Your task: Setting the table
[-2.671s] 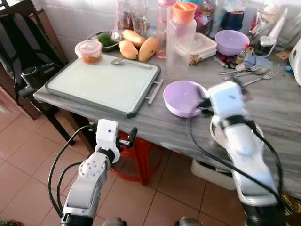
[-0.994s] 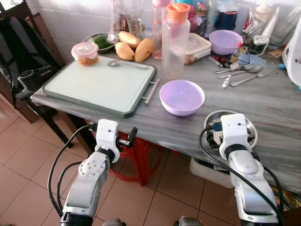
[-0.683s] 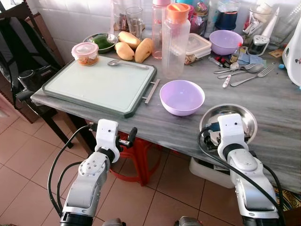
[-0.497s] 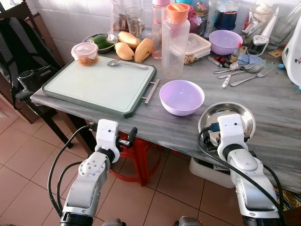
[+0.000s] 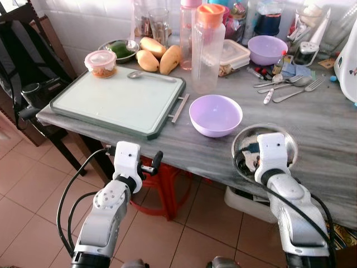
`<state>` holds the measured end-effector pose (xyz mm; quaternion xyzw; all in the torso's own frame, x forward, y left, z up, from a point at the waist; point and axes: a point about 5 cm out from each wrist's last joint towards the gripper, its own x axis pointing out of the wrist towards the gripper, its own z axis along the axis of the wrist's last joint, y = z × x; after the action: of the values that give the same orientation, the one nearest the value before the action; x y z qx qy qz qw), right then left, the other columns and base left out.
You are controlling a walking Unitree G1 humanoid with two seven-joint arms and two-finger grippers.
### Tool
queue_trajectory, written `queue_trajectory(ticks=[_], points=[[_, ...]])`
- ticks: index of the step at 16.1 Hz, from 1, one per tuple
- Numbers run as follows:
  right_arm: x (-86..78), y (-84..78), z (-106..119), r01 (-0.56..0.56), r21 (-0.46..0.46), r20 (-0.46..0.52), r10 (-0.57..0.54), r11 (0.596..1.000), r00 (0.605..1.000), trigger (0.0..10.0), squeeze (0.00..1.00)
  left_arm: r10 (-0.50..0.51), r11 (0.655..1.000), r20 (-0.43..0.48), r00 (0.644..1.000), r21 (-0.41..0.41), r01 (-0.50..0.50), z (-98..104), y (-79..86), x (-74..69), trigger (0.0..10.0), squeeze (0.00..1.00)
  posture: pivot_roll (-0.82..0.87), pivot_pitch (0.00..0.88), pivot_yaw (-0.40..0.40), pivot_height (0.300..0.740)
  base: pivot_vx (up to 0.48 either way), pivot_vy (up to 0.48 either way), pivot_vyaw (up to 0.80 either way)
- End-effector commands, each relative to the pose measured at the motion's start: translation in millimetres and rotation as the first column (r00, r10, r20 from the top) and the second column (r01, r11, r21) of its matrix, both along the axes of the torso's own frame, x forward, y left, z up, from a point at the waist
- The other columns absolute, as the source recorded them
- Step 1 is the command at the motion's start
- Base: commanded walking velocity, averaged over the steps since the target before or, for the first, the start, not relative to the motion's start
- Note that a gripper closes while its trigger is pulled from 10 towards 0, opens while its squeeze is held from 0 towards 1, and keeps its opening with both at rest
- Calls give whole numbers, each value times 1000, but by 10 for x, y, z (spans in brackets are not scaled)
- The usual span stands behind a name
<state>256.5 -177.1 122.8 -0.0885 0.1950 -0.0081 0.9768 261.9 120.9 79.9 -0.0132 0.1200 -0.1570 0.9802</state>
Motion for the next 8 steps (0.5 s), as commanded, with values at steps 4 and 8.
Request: queue_trajectory(ticks=[4,8], points=[[-48,-89,135,40,-42,36,-39,998,999,10000,0,-14,1000,-6,1000,11,14,-14,-3,30,10000,0,-63,11,53,740,0,0,0],[-111,-178,142,56,-69,14,-55,996,998,10000,0,-17,1000,-7,1000,11,17,-17,-5,43,10000,0,-71,11,55,740,0,0,0]])
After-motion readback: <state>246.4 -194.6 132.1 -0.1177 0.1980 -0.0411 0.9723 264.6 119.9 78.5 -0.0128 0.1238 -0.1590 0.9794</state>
